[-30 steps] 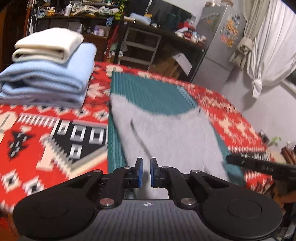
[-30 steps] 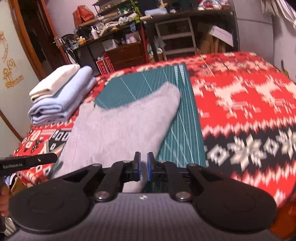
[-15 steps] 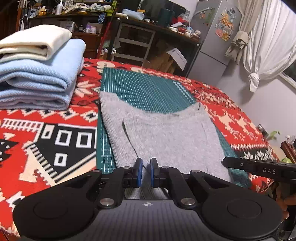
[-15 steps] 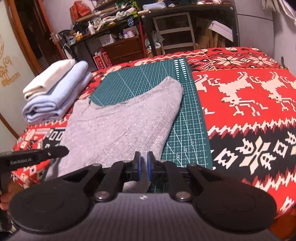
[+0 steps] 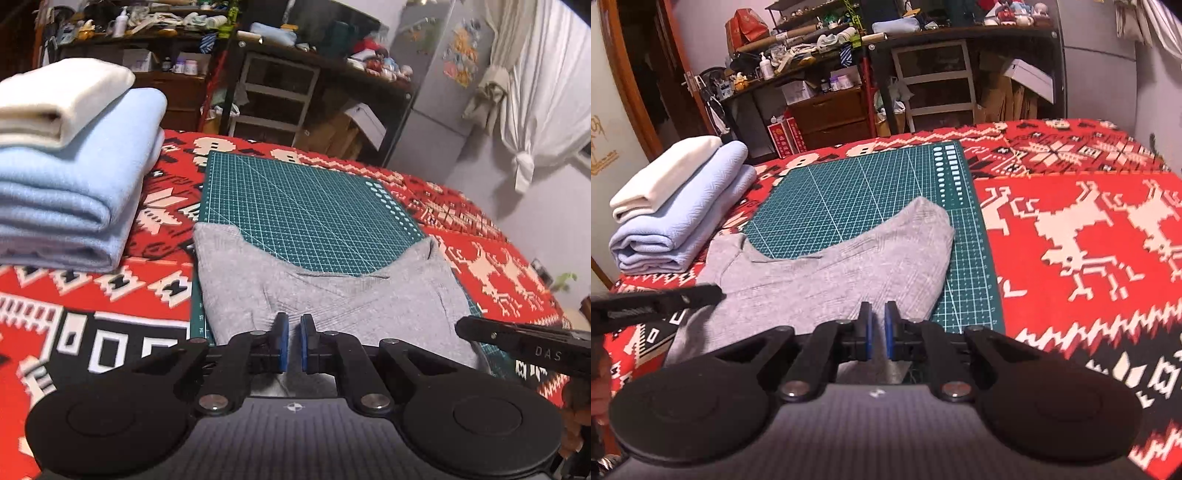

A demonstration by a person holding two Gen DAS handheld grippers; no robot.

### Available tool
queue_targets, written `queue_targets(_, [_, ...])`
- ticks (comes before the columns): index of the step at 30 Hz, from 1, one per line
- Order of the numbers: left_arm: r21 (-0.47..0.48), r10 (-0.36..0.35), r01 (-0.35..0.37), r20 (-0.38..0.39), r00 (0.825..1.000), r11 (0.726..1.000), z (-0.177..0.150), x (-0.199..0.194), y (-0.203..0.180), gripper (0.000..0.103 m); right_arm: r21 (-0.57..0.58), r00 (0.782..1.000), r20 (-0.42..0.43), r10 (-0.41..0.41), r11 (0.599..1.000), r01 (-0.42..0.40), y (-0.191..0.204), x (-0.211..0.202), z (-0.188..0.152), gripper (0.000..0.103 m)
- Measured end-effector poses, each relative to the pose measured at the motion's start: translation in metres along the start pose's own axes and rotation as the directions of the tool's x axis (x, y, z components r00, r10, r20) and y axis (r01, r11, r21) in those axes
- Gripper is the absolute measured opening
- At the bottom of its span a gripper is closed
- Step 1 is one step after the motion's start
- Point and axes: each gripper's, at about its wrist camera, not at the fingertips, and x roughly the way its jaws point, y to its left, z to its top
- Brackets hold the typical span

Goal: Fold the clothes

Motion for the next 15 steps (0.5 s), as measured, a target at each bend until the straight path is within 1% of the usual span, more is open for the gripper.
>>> queue_targets(2, [0.006,0.004,-0.004,0.008,1.0,1.0,-0.002,-0.003,-0.001,0.008,-0.017,1.0,-0.002,-0.001,1.0,0.001,0.001,-0.002,-0.001,0.008])
queue_targets(4, [-0.012,0.001,-0.001,0.011,1.0,1.0,0.0,-0.006,0.0,0.007,0.002,1.0,-0.002,0.011,1.0,-0.011,-0.003,-0.005,0.002,0.008])
queue_targets(6, [-0.024,-0.009,0.01,0.014,1.0,1.0,0.004,-0.008,0.002,0.008,0.015,1.0,0.019,0.012,1.0,-0.012,-0.007,-0.007,0.009,0.008])
queue_targets(9, [-0.031,-0.013,0.013,0.012,1.0,0.999,0.005,-0.012,0.003,0.007,0.012,1.0,0.024,-0.012,1.0,0.012,-0.013,0.004,0.022,0.008])
queue_targets(12, [-0.038,-0.015,0.015,0.009,1.0,0.999,0.006,-0.017,0.003,0.008,0.041,1.0,-0.003,-0.011,0.999,0.011,-0.02,0.022,0.026,0.008])
queue_targets(15, [-0.044,-0.016,0.017,0.005,1.0,0.999,0.007,-0.022,0.004,0.008,0.056,1.0,0.003,-0.008,0.998,0.008,-0.019,0.019,0.025,0.008])
